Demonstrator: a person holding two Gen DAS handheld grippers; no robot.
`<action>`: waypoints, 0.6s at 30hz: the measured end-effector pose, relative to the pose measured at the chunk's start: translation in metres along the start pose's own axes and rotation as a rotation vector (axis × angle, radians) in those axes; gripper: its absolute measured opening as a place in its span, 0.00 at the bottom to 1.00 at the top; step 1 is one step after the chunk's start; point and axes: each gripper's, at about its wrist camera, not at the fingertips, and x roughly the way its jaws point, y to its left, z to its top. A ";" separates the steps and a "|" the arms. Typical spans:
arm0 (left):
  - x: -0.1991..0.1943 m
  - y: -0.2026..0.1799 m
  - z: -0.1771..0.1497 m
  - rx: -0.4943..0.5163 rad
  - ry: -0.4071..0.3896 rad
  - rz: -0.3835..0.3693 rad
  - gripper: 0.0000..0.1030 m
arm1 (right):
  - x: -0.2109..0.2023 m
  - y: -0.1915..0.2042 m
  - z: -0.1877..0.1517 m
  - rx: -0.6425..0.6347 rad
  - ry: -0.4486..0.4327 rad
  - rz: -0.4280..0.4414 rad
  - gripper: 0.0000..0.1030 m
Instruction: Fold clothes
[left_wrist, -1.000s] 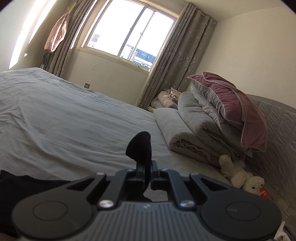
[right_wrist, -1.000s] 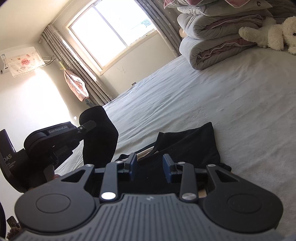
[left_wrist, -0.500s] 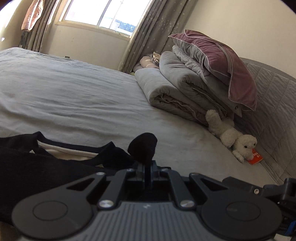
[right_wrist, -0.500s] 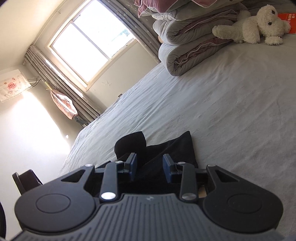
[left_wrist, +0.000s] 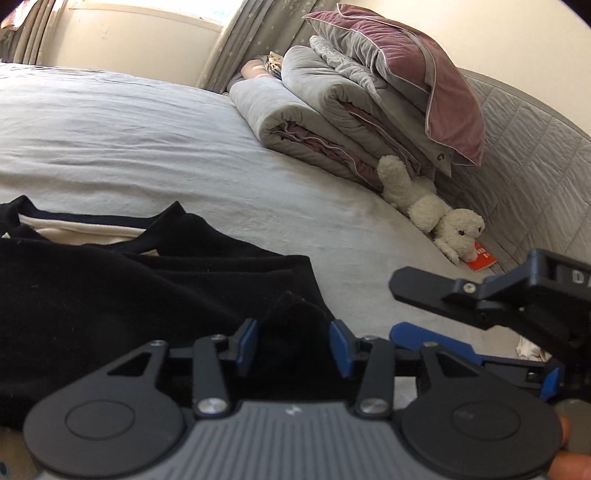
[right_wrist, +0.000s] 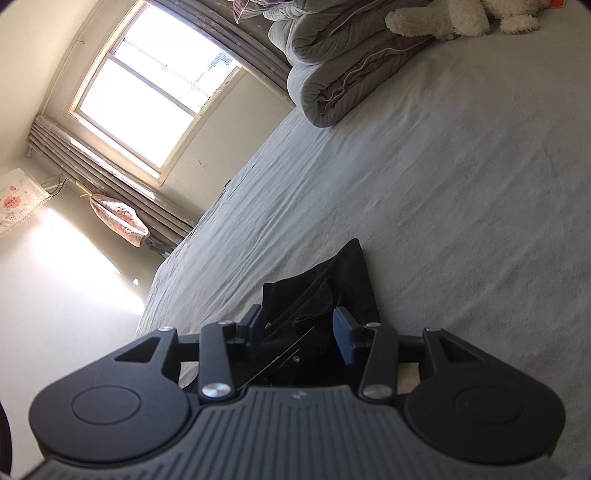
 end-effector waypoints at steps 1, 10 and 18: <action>-0.006 -0.002 0.000 0.014 0.004 -0.004 0.55 | 0.001 -0.002 0.000 0.004 0.003 -0.004 0.50; -0.098 0.032 0.004 0.073 0.020 0.113 0.66 | 0.007 -0.018 -0.004 0.082 0.049 0.001 0.51; -0.155 0.089 0.002 0.126 -0.008 0.315 0.68 | 0.017 -0.006 0.014 0.024 0.058 0.010 0.51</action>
